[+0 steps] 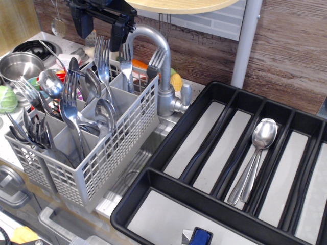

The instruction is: Put big spoon from basket to tray

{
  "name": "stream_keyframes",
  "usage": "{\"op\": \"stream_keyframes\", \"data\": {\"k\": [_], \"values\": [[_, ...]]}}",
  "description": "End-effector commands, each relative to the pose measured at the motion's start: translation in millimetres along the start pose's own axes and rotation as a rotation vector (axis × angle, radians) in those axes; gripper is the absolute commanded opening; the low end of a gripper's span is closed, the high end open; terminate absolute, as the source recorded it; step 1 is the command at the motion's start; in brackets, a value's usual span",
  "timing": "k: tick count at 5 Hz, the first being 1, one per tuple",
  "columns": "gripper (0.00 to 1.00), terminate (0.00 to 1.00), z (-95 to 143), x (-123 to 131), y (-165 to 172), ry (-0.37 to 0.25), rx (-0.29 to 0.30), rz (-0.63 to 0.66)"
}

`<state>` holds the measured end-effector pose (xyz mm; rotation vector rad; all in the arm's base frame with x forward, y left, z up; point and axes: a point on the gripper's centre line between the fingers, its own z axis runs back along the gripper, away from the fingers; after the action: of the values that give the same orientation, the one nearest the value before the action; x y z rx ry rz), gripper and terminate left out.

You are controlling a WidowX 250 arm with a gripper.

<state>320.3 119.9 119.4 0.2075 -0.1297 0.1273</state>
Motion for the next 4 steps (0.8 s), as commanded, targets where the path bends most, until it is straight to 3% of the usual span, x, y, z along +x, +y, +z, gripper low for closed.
{"op": "stream_keyframes", "data": {"k": [1,3,4], "values": [[1.0,0.0,0,0,0,0.0,0.0,0.0],[1.0,0.0,-17,-4,14,-0.057,0.078,0.314],[1.0,0.0,-28,-11,19,-0.078,0.062,0.432]]}}
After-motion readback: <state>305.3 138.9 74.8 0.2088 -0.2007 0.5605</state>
